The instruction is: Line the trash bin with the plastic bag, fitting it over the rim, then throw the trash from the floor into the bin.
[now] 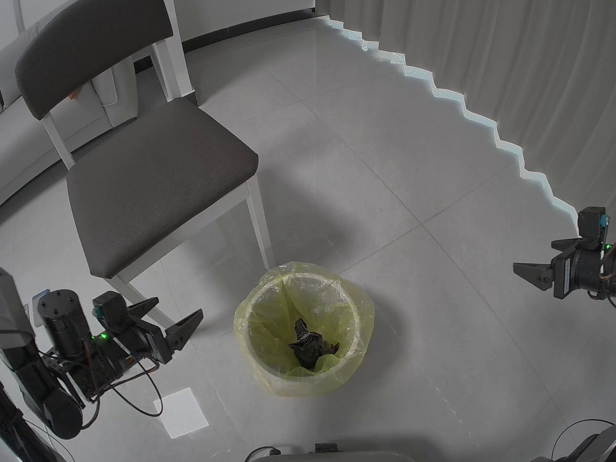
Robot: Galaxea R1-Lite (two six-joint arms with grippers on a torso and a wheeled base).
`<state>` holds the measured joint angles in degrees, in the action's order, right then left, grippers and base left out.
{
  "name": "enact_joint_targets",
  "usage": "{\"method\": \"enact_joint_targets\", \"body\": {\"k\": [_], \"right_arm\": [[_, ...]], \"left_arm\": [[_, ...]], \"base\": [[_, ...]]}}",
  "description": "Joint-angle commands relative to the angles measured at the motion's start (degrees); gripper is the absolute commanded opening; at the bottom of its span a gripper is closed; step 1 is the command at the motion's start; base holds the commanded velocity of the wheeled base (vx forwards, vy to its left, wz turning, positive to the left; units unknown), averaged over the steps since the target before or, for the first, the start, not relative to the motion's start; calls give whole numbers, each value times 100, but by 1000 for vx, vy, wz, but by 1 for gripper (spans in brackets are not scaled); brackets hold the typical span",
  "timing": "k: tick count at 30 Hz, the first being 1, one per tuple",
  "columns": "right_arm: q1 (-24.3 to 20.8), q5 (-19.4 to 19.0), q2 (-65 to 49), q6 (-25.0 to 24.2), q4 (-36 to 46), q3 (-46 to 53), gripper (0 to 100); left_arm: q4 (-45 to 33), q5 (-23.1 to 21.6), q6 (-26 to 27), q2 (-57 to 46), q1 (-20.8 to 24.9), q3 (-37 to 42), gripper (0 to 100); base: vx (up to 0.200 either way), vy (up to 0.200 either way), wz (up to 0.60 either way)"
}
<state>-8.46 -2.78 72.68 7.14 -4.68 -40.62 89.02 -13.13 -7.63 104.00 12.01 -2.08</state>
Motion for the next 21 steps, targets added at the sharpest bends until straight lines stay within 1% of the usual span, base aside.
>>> {"method": "enact_joint_targets", "body": {"k": [1, 2, 4, 6, 7, 9, 11, 12, 13, 15, 21], "right_arm": [[-516, 41, 1143, -73, -841, 151, 100], [-534, 49, 1178, -64, -850, 142, 100], [-666, 58, 1398, -64, -859, 19, 100], [-727, 58, 1574, -73, -859, -87, 100], [-841, 76, 1952, -108, -894, -297, 100], [-894, 120, 2374, -169, -1008, -508, 100], [-929, 85, 2989, -407, -1316, -790, 100], [-929, 76, 3103, -468, -1386, -834, 100], [-929, 14, 3481, -697, -1580, -983, 100], [-929, -109, 4087, -890, -1808, -1185, 100], [-912, -460, 5529, -969, -2248, -1871, 100]], "left_arm": [[98, 381, 341, 1984, 214, -723, 100], [98, 381, 368, 2107, 205, -802, 100], [98, 381, 412, 2590, 91, -1268, 100], [98, 372, 412, 2678, 56, -1391, 100], [98, 311, 403, 2652, 3, -1453, 100], [98, 267, 412, 2546, -111, -1453, 100], [98, 179, 420, 2265, -172, -1365, 100], [98, 162, 420, 2195, -190, -1338, 100], [98, 109, 420, 1958, -225, -1242, 100], [98, 82, 412, 1659, -234, -1101, 100], [98, 100, 403, 1088, -243, -802, 100]], "base": [[0, 0, 0], [0, 0, 0], [0, 0, 0], [0, 0, 0], [0, 0, 0], [0, 0, 0], [0, 0, 0], [0, 0, 0], [0, 0, 0], [0, 0, 0], [0, 0, 0]]}}
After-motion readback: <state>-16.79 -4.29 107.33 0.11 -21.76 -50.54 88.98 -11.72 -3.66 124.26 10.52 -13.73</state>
